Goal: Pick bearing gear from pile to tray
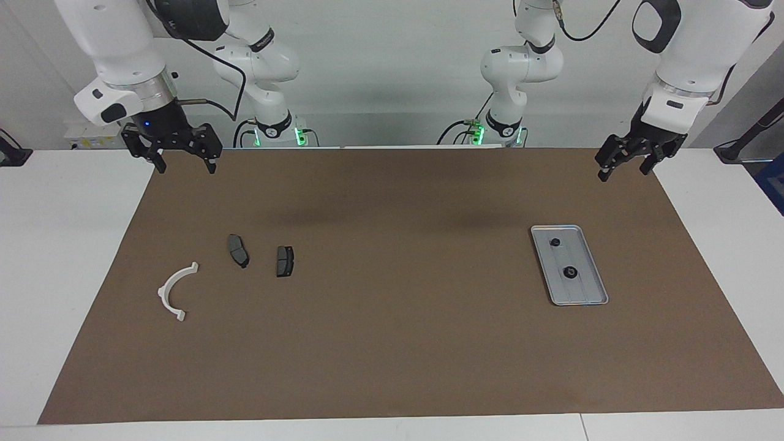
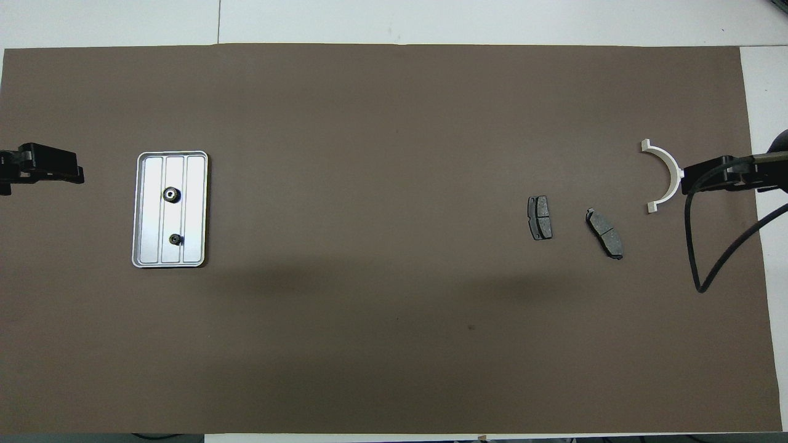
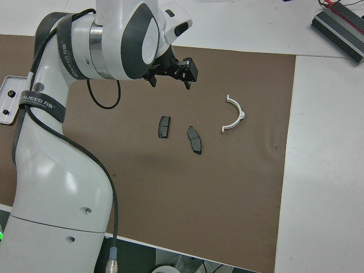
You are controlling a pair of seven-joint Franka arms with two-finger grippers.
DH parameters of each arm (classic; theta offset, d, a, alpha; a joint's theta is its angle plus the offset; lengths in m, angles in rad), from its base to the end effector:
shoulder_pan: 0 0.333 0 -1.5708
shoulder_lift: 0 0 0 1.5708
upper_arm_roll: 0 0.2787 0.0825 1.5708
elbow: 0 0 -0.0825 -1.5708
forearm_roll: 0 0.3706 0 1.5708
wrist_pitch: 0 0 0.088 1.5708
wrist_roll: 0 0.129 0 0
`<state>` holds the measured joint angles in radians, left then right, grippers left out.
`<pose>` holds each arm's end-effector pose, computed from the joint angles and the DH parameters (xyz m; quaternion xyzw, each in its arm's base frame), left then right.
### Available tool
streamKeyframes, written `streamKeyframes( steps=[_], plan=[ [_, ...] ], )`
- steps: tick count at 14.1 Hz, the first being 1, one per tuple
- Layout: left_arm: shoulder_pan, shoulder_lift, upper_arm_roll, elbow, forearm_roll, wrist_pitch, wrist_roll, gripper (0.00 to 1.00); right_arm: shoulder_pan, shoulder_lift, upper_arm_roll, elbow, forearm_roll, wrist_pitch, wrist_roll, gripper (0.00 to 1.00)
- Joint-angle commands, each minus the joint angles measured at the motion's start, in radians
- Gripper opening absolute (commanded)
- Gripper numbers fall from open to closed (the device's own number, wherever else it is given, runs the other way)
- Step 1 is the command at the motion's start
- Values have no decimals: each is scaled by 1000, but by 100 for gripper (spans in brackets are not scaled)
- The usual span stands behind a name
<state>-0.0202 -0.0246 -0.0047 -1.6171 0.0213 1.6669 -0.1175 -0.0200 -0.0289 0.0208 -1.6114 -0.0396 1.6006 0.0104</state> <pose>0.5452 -0.0110 0.5660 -0.9982 -0.0456 -0.0379 0.0080 0.5363 -0.0044 0.5648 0.9997 -0.0044 0.0092 0.0200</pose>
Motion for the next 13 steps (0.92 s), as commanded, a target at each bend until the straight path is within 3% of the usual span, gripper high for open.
streamKeyframes(
  steps=[1,6,13],
  plan=[
    [2,9,12,64,2,-64,4,100,-14,-13,7,-5,6,-4,-18,100],
    [32,-3,2,85,-1,-163,9,100,-14,-13,7,-5,7,-4,-17,100],
    [16,-5,-3,77,-29,-148,21,100,-5,-14,13,-5,23,-5,-18,100]
  ],
)
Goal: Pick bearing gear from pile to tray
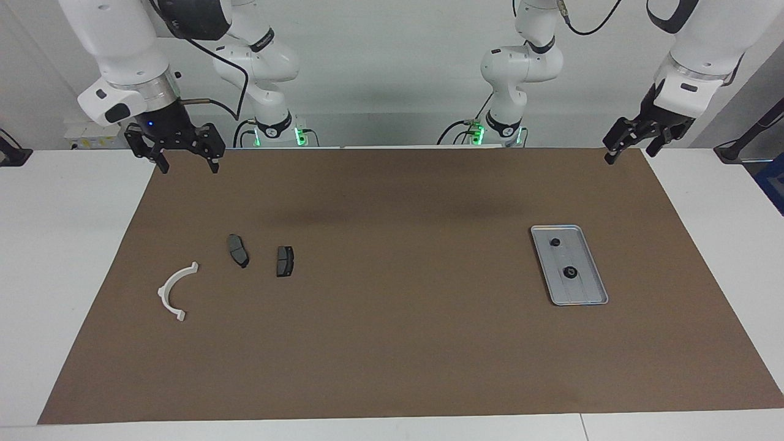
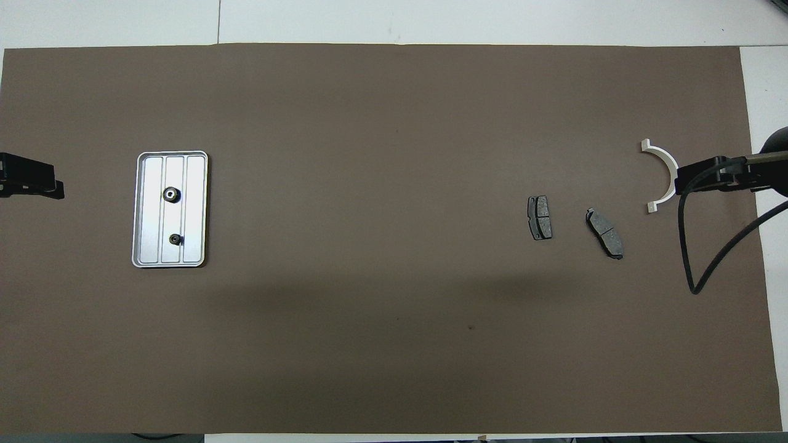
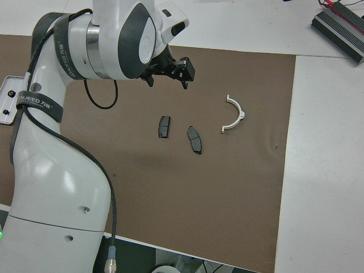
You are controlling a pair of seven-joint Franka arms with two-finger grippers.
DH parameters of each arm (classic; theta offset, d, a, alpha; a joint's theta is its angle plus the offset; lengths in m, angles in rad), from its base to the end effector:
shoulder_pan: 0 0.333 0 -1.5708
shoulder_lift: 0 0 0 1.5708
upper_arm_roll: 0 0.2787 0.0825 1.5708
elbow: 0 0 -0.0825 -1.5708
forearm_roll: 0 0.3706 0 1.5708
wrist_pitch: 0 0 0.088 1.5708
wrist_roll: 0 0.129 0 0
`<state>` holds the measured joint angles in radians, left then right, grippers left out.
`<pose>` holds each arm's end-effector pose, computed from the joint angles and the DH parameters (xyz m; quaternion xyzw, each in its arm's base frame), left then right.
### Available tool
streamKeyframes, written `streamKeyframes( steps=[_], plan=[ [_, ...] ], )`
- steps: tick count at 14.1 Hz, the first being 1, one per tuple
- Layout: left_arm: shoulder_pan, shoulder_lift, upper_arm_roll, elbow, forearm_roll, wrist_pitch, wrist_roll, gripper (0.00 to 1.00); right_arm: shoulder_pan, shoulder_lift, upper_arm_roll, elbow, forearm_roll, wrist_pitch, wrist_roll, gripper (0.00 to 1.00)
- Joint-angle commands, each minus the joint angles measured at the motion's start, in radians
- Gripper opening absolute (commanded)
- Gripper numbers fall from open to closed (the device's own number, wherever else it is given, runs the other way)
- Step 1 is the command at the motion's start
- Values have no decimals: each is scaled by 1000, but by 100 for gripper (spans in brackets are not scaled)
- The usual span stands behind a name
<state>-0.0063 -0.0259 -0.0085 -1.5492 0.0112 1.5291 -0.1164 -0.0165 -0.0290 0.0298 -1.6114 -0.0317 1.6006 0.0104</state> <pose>0.5302 -0.0064 0.5853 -0.9987 -0.0510 -0.0033 0.0055 0.5363 0.0033 0.5649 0.9998 0.0018 0.0093 0.0162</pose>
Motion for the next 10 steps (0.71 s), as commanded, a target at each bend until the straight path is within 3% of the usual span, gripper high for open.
streamKeyframes(
  steps=[1,10],
  plan=[
    [2,-5,1,8,-27,-12,46,100,-10,-14,4,-7,16,-4,-18,100],
    [-1,-19,2,-6,-76,-20,89,100,-16,-16,6,-12,18,-4,-12,100]
  ],
)
